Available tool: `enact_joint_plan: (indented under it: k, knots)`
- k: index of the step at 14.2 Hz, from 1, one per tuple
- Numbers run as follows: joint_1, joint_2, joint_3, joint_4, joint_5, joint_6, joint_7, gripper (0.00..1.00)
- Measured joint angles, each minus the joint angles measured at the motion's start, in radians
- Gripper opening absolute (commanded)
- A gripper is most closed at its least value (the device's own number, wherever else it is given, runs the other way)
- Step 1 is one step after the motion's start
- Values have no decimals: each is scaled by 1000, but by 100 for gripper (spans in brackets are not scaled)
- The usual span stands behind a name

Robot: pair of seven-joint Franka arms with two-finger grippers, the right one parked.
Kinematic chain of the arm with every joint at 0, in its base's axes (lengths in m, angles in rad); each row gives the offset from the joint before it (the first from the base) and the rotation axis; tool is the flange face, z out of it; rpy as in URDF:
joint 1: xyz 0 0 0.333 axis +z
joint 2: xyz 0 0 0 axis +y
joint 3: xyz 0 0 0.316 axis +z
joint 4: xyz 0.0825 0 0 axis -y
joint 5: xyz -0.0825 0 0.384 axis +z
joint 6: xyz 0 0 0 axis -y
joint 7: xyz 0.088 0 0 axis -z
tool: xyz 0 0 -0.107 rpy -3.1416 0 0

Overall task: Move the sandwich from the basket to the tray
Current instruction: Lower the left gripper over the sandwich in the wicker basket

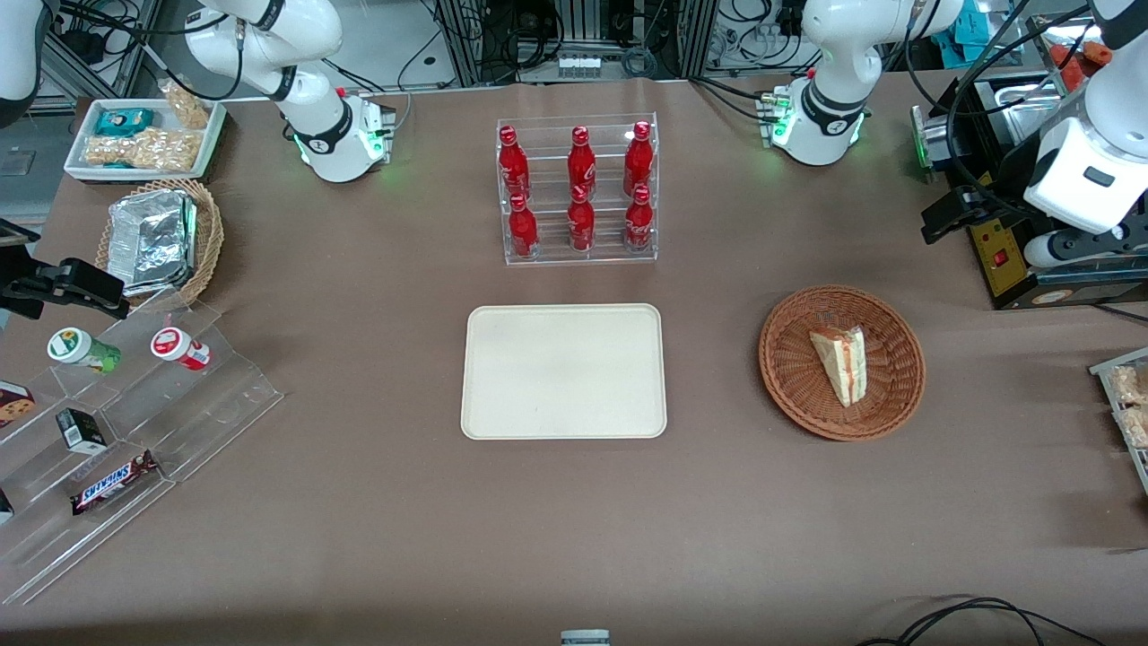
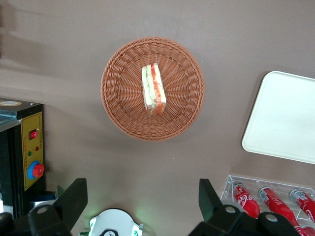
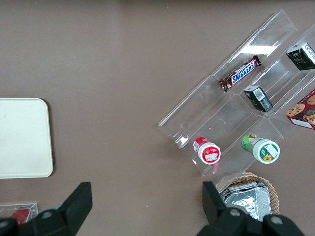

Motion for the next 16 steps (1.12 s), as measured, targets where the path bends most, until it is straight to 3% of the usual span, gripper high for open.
enact_joint_plan:
  k: [6,10,13,16]
  knots:
    - [0,21,2,5,0,-6,0,100]
    - [3,135,12,-17,26,-22,-21,100]
    - [4,248,14,-66,28,110,-168,100]
    - [4,284,14,-212,28,319,-242,100]
